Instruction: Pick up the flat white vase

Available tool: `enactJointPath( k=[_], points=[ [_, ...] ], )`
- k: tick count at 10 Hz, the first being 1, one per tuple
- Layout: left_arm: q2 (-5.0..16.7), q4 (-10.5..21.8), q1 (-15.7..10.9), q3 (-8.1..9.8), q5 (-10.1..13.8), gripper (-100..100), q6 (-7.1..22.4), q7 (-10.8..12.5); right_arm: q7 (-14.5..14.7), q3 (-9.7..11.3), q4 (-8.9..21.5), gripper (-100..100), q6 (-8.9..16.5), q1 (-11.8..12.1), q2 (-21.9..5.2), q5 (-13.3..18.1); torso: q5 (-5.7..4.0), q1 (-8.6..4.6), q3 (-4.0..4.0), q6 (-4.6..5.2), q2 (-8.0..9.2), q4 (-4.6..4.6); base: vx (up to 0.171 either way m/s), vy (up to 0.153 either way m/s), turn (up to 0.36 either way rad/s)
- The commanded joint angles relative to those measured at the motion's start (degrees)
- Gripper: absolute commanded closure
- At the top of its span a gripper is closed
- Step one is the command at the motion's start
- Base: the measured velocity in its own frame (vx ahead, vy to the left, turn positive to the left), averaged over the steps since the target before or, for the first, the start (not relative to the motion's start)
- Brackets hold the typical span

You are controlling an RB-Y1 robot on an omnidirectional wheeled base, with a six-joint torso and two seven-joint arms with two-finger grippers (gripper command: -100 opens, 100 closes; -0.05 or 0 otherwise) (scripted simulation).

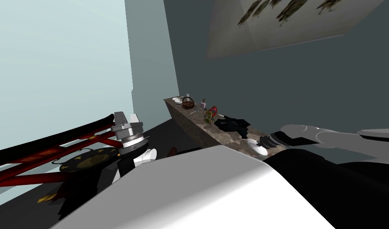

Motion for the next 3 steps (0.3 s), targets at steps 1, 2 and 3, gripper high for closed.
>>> enactJointPath(
  k=[1,2,3],
  points=[
    [0.0,0.0,0.0,0.0,0.0,0,0.0,0.0,-0.52,-0.33,0.17,100,-1.76,-0.82,-1.71,-0.05,0.0,0.0,0.0,0.0,0.0,0.0,-0.035,0.021,-0.1],
    [0.0,0.0,0.0,0.0,0.0,0,0.0,0.0,-0.44,-0.23,-0.13,100,-0.97,-0.43,-1.3,-0.12,0.04,0.08,0.04,0.01,0.06,0.02,-0.014,0.008,-0.016],
    [0.0,0.0,0.0,0.0,0.0,0,0.0,0.0,-0.54,-0.27,-0.13,0,-1.18,-0.47,-1.47,-0.15,-0.02,0.04,0.02,0.0,0.03,0.01,0.0,0.0,0.0]
  ],
)
